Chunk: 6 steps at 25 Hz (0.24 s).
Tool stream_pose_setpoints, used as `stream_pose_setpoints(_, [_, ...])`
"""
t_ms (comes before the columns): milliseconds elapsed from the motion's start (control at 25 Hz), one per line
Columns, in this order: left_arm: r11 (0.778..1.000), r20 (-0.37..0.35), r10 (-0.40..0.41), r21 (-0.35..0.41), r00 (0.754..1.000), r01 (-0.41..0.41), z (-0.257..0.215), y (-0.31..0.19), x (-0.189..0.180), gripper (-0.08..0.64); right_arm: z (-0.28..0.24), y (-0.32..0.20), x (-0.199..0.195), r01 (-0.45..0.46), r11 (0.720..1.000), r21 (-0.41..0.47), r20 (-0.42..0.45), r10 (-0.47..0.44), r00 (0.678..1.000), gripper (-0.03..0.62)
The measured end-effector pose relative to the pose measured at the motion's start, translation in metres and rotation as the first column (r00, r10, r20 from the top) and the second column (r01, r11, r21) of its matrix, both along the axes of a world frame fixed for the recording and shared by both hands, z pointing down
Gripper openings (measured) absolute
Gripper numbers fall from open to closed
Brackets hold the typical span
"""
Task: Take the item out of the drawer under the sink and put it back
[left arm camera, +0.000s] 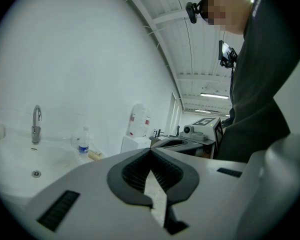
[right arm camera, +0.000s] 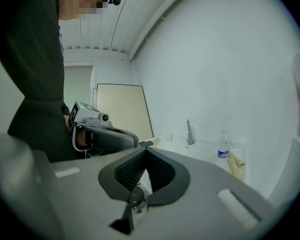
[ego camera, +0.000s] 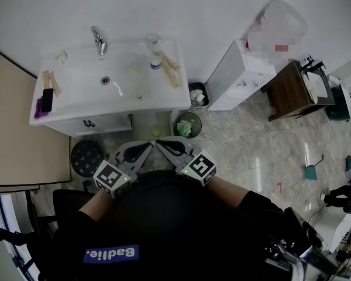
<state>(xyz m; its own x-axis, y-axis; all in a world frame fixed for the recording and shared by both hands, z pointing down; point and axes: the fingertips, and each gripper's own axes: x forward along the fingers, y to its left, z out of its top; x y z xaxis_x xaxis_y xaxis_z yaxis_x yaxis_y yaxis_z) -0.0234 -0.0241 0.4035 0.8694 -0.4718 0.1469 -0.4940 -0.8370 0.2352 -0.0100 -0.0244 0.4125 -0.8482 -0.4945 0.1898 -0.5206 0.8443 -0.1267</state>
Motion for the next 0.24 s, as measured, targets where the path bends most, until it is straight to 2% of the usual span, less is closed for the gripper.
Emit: stream_pose_setpoints(240, [1.0, -0.005, -0.008, -0.004, 1.0, 0.008, -0.0009, 0.0008, -0.0028, -0.008, 0.002, 0.0011, -0.0025, 0.004, 1.0, -0.008, -0.006, -0.004, 1.0, 0.002])
